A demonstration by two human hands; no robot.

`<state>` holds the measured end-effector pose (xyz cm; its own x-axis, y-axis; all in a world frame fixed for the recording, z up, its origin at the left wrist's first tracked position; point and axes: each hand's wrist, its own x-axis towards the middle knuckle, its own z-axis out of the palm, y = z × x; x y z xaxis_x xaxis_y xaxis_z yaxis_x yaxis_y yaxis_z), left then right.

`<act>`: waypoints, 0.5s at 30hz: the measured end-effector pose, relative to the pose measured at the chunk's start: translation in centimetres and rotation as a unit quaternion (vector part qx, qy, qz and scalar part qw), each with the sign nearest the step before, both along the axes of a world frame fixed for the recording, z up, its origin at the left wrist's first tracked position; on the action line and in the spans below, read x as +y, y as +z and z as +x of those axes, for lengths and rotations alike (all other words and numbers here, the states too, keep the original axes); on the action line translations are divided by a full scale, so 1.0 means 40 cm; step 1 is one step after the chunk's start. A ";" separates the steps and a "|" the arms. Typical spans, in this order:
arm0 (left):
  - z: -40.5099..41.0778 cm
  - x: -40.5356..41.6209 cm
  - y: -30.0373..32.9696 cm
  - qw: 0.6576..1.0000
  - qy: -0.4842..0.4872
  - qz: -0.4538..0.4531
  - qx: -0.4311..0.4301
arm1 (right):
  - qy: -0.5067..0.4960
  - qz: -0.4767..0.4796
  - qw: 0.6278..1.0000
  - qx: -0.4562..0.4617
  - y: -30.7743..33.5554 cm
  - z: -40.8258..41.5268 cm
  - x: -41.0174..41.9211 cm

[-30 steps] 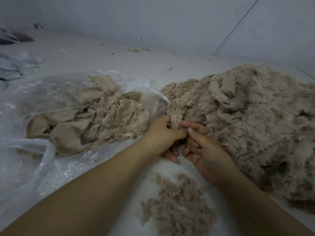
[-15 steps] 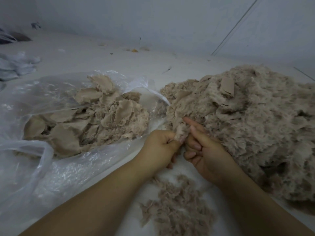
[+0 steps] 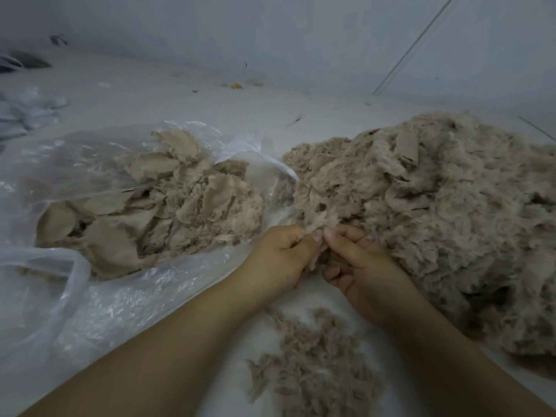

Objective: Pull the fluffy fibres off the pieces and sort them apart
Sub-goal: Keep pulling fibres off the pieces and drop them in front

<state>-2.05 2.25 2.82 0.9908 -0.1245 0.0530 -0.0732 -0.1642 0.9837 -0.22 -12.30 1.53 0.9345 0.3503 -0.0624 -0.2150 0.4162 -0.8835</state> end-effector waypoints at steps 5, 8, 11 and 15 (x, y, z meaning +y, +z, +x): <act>0.000 0.004 -0.001 1.000 0.021 -0.023 0.000 | -0.023 0.014 0.999 0.037 -0.005 -0.002 0.005; 0.007 0.010 -0.009 0.997 0.068 -0.038 -0.006 | -0.018 0.014 0.999 0.036 -0.004 -0.005 0.005; 0.002 0.007 -0.009 0.997 0.055 -0.056 -0.015 | -0.004 0.000 1.000 0.019 -0.002 -0.001 0.002; -0.002 -0.005 -0.015 0.995 0.061 -0.062 -0.049 | 0.049 -0.014 0.998 -0.039 0.000 -0.004 -0.004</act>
